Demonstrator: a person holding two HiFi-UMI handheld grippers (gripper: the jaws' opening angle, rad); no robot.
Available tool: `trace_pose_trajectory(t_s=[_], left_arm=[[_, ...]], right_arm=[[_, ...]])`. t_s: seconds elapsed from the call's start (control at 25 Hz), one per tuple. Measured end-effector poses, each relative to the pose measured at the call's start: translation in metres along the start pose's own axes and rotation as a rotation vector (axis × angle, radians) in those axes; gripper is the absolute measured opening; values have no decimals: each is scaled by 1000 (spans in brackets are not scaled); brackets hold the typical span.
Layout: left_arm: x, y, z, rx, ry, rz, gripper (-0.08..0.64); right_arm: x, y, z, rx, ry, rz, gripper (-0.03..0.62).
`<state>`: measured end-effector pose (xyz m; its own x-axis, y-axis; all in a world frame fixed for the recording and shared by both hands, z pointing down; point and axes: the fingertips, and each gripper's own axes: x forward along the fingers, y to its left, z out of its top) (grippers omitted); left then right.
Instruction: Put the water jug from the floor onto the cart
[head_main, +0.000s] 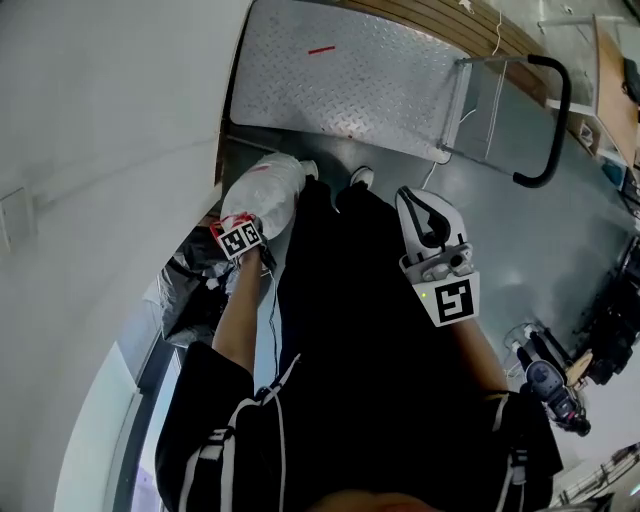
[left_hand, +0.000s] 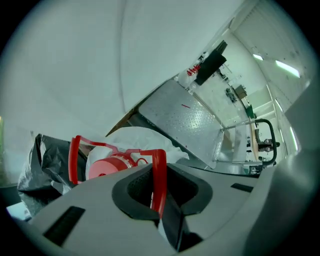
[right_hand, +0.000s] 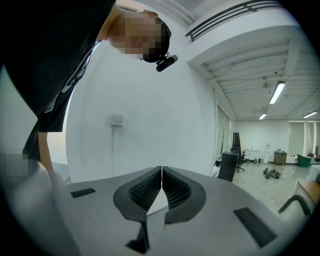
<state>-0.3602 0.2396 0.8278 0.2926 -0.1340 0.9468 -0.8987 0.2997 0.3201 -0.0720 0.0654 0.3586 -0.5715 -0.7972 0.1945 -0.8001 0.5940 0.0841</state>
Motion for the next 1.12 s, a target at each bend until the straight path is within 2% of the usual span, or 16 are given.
trace_pose_trajectory(t_s=[0.16,0.24,0.4,0.6,0.72,0.88,1.12], left_arm=[[-17,-56,29,54,-31,-41,63],[-20,-75,39,103,-30,-41,63],[-24,-96,62,238,-15,-26,63],[-35,-125,99,362,-55,-70,63],[-42,-145,113,398,-65,-111,63],[-50,-174,125,413,-111,-173,63],[-58,-208,131,427,-124,-222,63]], right_arm=[[-13,-21,10,-92,-21,-96,18],[-23,-30,12,-103,-31,-144,19],[-38,-44,15,-69,-63,-244,18],[-58,-61,12,4,-76,-366,18],[-71,-72,8,59,-85,-437,18],[-82,-79,1,79,-65,-508,18],[-86,-81,-7,110,-52,-549,18]])
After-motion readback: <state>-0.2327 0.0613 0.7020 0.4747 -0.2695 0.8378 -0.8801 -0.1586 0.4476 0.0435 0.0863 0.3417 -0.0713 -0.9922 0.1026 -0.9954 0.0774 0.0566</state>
